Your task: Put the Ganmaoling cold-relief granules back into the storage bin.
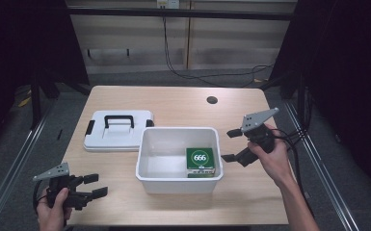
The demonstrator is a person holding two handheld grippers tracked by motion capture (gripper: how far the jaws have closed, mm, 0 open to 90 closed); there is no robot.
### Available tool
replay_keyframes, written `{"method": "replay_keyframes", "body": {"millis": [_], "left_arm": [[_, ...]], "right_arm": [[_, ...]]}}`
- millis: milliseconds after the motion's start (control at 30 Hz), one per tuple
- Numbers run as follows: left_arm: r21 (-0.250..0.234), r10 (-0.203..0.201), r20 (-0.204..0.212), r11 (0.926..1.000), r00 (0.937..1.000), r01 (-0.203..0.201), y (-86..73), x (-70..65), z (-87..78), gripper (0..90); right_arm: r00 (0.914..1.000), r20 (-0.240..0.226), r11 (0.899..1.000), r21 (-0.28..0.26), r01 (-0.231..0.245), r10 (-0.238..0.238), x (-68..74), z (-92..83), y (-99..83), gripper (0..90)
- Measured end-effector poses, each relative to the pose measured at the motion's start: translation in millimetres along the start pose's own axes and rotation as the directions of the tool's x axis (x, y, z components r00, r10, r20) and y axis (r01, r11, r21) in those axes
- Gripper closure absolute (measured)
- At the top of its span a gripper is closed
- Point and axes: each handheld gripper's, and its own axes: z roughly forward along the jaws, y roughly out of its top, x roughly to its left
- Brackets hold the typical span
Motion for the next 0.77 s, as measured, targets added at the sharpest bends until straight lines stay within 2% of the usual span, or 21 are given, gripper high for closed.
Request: {"method": "replay_keyframes", "body": {"millis": [167, 200, 233, 333, 467, 500, 533, 567, 600, 633, 667, 700, 767], "left_arm": [[-0.011, 0.000, 0.001, 0.9999, 1.0000, 0.000, 0.3, 0.6, -2.4, 17.3], [-0.013, -0.005, -0.002, 0.9999, 1.0000, 0.005, -0.1, 0.6, -2.9, 17.3], [-0.011, -0.006, -0.006, 0.9999, 1.0000, 0.005, -0.9, 0.7, -3.4, 17.3], [-0.013, -0.007, -0.012, 0.9999, 0.9999, 0.007, -2.2, -0.1, -4.6, 17.3], [-0.015, -0.009, -0.017, 0.9999, 0.9998, 0.009, -2.7, -0.1, -5.8, 17.3], [-0.015, -0.009, -0.017, 0.9999, 0.9998, 0.009, -2.7, -0.1, -5.8, 17.4], [-0.010, -0.011, -0.014, 0.9999, 0.9998, 0.011, -2.8, -0.6, -4.9, 17.3], [-0.010, -0.011, -0.014, 0.9999, 0.9998, 0.011, -2.8, -0.6, -4.9, 17.3], [-0.007, -0.008, -0.014, 0.9999, 0.9999, 0.008, -2.7, -0.7, -4.3, 17.4], [-0.007, -0.007, -0.012, 0.9999, 0.9999, 0.007, -2.6, -0.8, -4.4, 17.4], [-0.007, -0.007, -0.012, 0.9999, 0.9999, 0.007, -2.6, -0.8, -4.4, 17.3], [-0.007, -0.006, -0.013, 1.0000, 0.9999, 0.005, -2.6, -0.8, -4.4, 17.4], [-0.006, -0.006, -0.015, 1.0000, 0.9999, 0.006, -2.9, -0.4, -4.6, 17.4]], "right_arm": [[0.9988, 0.038, 0.999, -0.001, -0.032, 0.032, 6.8, -6.8, -11.0, 13.5], [0.9965, 0.057, 0.998, 0.010, -0.061, 0.060, 8.9, -8.2, -15.1, 13.6], [0.9895, 0.096, 0.994, -0.007, -0.107, 0.108, 10.9, -10.2, -28.4, 13.7], [0.9826, 0.119, 0.990, -0.026, -0.140, 0.142, 13.7, -12.6, -45.5, 13.7], [0.9683, 0.167, 0.982, -0.068, -0.177, 0.186, 20.9, -16.3, -69.4, 13.7], [0.9683, 0.167, 0.982, -0.068, -0.177, 0.186, 20.9, -16.3, -69.4, 13.7], [0.9608, 0.193, 0.979, -0.086, -0.185, 0.199, 24.3, -17.1, -79.9, 13.6], [0.9608, 0.193, 0.979, -0.086, -0.185, 0.199, 24.3, -17.1, -79.9, 13.6], [0.9518, 0.220, 0.975, -0.104, -0.195, 0.214, 26.4, -17.8, -90.7, 13.6], [0.9467, 0.229, 0.972, -0.113, -0.205, 0.227, 26.4, -17.4, -96.5, 13.4], [0.9467, 0.229, 0.972, -0.113, -0.205, 0.227, 26.4, -17.4, -96.5, 13.4], [0.9344, 0.247, 0.964, -0.128, -0.232, 0.257, 25.9, -15.2, -109.7, 13.2], [0.9247, 0.262, 0.960, -0.114, -0.255, 0.276, 24.5, -11.0, -119.3, 13.2]]}}
